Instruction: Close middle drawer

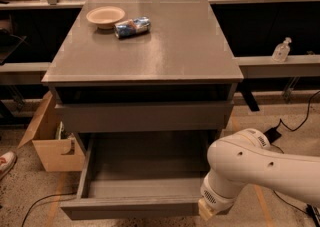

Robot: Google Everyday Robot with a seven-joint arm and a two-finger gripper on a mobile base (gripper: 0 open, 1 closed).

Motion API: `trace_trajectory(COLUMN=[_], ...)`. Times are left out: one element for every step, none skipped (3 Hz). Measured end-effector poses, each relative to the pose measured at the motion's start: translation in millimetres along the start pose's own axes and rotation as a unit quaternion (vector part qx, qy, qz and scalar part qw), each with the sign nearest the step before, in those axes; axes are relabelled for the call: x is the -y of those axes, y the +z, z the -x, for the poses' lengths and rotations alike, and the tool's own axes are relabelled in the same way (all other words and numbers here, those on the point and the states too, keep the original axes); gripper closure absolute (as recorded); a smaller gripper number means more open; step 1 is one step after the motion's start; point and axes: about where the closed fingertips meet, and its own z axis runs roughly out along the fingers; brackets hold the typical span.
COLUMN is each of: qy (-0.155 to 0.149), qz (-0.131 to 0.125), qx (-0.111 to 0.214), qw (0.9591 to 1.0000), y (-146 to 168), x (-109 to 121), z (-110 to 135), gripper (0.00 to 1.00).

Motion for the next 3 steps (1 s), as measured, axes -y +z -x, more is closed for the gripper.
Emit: trace_trajectory(qy=[0.005,0.015,0.022], qz=[0.02,0.054,0.081], qx=[0.003,0.007,0.019], qw=[0.9998,0.9984,0.9963], y=[16.4,58.9,108.9], x=[0.6,2.0,0.5], z=[0.5,1.4,6.1], gripper=[0.88,1.0,1.0])
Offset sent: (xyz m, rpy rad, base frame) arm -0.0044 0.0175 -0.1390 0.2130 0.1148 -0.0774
